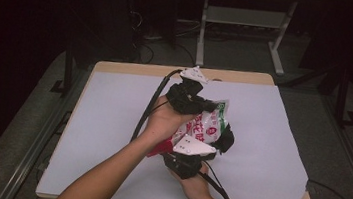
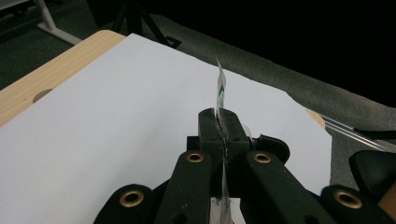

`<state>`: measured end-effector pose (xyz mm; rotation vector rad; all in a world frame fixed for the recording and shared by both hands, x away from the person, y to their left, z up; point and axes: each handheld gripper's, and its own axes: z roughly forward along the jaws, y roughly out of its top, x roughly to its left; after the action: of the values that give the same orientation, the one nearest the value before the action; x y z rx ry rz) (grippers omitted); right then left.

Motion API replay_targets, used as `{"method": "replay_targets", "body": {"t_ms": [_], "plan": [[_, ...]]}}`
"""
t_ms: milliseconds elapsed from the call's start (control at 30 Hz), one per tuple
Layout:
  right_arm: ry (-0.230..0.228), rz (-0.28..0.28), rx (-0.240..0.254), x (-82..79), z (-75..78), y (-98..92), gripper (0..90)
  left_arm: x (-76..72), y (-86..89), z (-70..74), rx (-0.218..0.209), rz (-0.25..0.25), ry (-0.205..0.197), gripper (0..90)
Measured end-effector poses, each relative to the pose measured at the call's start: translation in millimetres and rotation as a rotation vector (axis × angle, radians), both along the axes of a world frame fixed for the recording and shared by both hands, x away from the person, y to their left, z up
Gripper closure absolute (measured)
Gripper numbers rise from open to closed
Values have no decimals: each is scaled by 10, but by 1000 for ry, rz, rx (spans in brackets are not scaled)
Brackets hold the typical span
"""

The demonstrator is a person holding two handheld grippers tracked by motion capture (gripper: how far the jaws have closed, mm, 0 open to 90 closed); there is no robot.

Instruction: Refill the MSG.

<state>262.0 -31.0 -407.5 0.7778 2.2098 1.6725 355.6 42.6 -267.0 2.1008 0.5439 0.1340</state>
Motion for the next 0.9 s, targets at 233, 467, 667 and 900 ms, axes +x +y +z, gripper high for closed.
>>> {"method": "replay_targets", "body": {"t_ms": [233, 467, 667, 900], "plan": [[2, 1, 4, 3, 2, -2, 900, 11, -1, 0, 1, 1, -1, 900], [-2, 0, 12, 8, 18, 1, 900, 15, -8, 19, -2, 3, -3, 900], [2, -1, 14, 6, 20, -3, 900, 16, -17, 14, 3, 6, 0, 900], [3, 1, 18, 8, 14, -2, 900, 28, -17, 5, 4, 3, -2, 900]]}}
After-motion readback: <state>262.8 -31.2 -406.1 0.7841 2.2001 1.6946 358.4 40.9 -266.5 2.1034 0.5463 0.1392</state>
